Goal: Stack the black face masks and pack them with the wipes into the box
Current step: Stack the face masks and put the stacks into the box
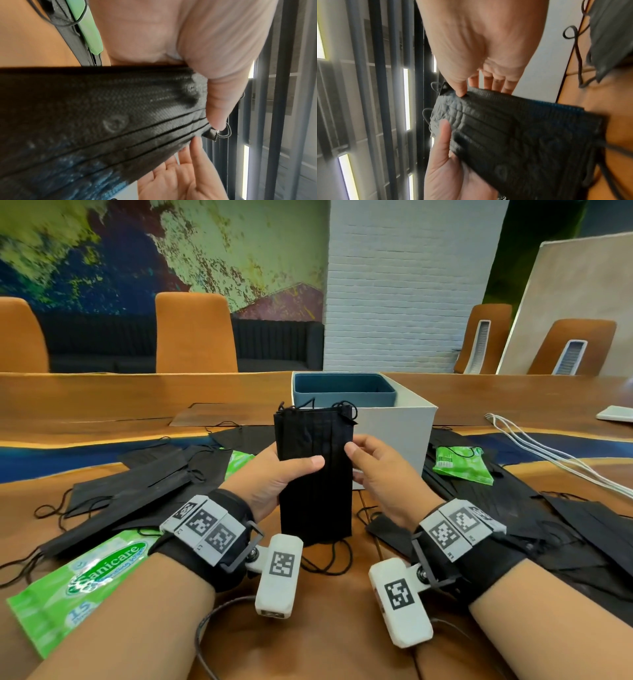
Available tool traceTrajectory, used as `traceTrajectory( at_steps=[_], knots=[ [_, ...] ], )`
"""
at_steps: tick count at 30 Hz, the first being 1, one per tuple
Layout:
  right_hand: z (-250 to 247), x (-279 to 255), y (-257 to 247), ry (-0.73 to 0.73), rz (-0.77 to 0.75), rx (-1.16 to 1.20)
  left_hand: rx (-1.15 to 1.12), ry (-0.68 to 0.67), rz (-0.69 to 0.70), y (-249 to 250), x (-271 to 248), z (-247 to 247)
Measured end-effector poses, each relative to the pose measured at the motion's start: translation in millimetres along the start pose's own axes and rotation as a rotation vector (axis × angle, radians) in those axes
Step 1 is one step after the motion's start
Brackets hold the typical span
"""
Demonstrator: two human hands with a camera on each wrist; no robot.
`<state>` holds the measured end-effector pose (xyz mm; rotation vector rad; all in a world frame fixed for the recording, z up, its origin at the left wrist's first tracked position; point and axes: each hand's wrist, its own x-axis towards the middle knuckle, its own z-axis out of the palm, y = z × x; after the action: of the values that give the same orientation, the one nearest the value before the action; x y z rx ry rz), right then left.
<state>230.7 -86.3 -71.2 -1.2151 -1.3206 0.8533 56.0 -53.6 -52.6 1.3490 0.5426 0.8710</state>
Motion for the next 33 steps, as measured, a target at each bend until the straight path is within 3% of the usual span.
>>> traceTrajectory(
  at_steps=[6,9,13,25,33],
  knots=[
    [7,0,1,-0.163,0.100,0.108,-0.001,0.067,-0.022,1,1,3],
    [3,-5,-2,-0.227,0.136,0.286,-0.050,0.097,-0.007,7,0,3],
    [-5,-12,-13,-0.221,0.111,0.395,-0.122,0.159,0.031,12,1,5],
    [-6,-22,-7,-0.211,0.142,0.243,-0.309,0.220,0.019,13,4,8],
    [2,-21,-6,-0.186,0.133,0.186,-0.546,0.248,-0.012,16,9,10]
  ],
)
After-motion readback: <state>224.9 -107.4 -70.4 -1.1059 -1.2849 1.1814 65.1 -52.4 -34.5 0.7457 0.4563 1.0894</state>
